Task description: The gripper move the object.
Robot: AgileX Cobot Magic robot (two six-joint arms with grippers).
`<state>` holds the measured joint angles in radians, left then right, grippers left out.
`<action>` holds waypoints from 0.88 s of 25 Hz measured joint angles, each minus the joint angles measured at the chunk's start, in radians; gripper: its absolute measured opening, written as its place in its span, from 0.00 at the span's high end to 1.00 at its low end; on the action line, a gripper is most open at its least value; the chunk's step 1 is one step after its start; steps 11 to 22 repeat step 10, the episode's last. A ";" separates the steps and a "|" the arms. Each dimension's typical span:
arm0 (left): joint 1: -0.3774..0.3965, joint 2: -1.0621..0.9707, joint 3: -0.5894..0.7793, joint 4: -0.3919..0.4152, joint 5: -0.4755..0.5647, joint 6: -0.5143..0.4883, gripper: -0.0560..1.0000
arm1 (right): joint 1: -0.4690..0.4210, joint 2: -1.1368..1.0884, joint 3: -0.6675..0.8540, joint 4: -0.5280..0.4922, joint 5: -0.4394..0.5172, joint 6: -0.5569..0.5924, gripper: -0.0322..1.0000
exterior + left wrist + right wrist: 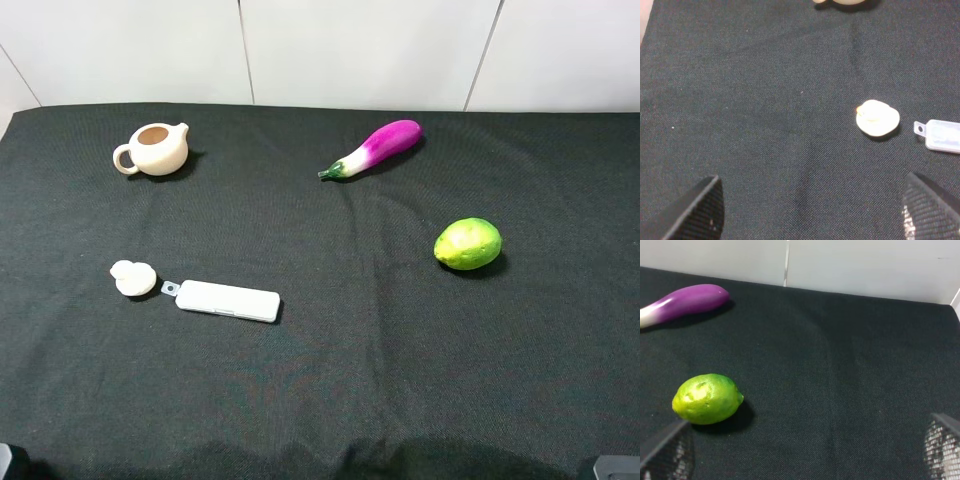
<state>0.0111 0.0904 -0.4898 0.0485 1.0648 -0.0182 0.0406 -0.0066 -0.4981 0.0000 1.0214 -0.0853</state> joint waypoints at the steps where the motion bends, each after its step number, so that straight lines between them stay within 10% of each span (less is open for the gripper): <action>1: 0.000 0.000 0.000 0.000 0.000 0.000 0.23 | 0.000 0.000 0.000 0.000 0.000 0.000 0.30; 22: 0.000 0.000 0.000 0.001 0.000 0.000 0.23 | 0.000 0.000 0.000 0.000 0.000 0.000 0.30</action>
